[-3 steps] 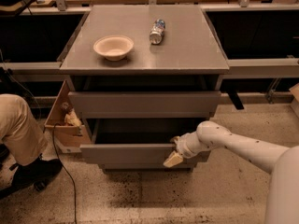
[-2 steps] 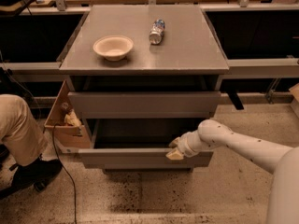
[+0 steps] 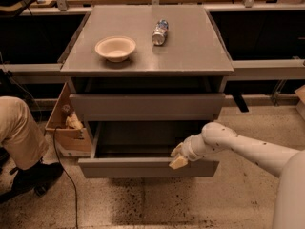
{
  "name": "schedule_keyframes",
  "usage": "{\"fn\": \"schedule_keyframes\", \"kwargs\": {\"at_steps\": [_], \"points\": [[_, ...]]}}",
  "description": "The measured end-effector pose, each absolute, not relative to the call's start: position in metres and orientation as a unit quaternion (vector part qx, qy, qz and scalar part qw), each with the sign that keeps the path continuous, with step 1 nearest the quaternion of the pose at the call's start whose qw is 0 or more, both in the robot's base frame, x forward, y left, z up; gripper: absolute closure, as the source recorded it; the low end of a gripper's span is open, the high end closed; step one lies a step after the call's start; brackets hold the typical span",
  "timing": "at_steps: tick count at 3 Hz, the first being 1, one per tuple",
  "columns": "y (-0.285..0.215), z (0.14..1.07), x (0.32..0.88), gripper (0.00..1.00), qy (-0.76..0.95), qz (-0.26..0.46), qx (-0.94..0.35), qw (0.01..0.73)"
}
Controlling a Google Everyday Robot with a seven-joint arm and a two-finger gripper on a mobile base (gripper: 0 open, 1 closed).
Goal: Open middle drawer
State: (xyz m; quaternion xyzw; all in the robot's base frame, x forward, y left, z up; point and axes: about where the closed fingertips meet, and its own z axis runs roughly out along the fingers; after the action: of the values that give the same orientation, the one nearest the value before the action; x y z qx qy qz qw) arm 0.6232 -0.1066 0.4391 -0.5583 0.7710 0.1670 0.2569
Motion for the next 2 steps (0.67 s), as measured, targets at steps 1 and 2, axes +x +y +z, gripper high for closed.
{"fn": "schedule_keyframes", "kwargs": {"at_steps": [1,2], "points": [[-0.106,0.444,0.594,0.36,0.763,0.172,-0.583,0.22],[-0.106,0.45,0.571,0.11,0.754,0.173,-0.606,0.187]]}}
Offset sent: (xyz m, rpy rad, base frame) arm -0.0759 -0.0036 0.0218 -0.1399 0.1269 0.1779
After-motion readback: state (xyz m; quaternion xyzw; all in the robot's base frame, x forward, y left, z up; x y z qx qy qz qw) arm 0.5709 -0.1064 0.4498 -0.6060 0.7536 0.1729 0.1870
